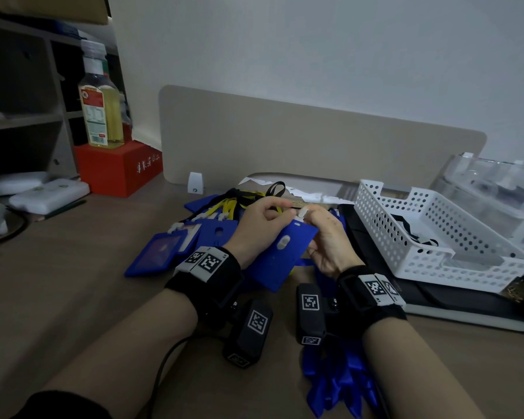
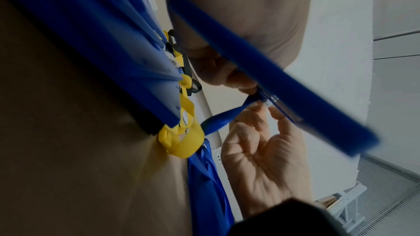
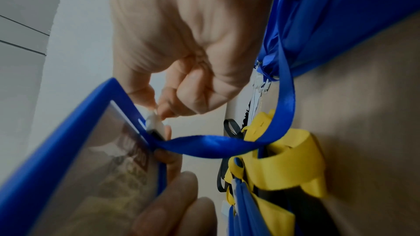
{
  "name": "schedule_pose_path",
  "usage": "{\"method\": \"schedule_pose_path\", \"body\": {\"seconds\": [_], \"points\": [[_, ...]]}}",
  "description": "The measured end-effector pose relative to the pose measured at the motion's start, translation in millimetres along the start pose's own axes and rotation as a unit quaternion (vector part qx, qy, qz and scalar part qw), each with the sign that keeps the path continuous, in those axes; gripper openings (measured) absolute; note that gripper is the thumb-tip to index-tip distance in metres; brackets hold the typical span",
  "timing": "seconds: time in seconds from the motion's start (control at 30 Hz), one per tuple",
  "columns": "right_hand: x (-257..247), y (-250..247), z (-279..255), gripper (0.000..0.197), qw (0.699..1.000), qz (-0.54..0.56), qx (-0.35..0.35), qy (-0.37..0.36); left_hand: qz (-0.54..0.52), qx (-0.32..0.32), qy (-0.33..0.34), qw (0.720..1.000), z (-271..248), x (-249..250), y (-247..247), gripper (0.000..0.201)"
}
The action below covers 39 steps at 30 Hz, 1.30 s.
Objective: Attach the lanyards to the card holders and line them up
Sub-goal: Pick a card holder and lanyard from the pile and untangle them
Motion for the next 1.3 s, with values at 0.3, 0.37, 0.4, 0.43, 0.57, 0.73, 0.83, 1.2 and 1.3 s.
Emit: {"method": "schedule_pose_path", "body": {"seconds": [0.3,0.37,0.4,0.43,0.57,0.73,0.83,1.2,1.3], "points": [[-5.4,2.3,-6.6,0.021,0.998,0.048,-0.030,0.012,0.021,-0.017,0.010,1.000,0.9,-1.1,-1.9,0.019],[-4.6,1.9,-5.9,0.023,0.999,0.047,-0.026,0.009,0.020,-0.016,0.008,1.000,1.0,-1.6,-2.6,0.019],[-4.3,1.6,-5.5,0.024,0.999,0.046,-0.025,0.007,0.020,-0.014,0.007,1.000,1.6,-2.3,-3.0,0.020],[-4.1,1.4,-5.0,0.024,0.999,0.045,-0.024,0.004,0.022,-0.012,0.006,1.000,2.1,-3.0,-3.6,0.020],[-4.4,3.1,-4.9,0.025,0.999,0.028,-0.018,-0.012,0.039,0.004,0.011,0.999,3.9,-4.6,-5.2,0.019],[-6.9,10.8,-9.5,0.028,0.998,-0.053,-0.029,-0.021,0.055,0.046,0.017,0.997,8.0,-8.7,-8.1,0.021],[-5.4,11.8,-9.3,0.029,0.997,-0.062,-0.040,-0.020,0.066,0.045,0.018,0.997,8.9,-8.2,-8.9,0.020],[-4.3,9.4,-8.6,0.029,0.998,-0.057,-0.031,-0.004,0.130,0.027,0.037,0.990,9.0,-7.1,-10.0,0.014],[-2.7,7.4,-6.4,0.035,0.999,-0.043,-0.018,-0.007,0.128,0.017,0.035,0.991,8.4,-5.9,-9.1,0.015]]}}
Point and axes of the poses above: each hand's wrist, its own z-axis towards the middle knuckle, its own y-axis out of the palm, x = y × z, the point moved 2 cm from there along z, towards the middle knuckle, and after that the axes turned 1 degree about z, right-handed, at the moved point
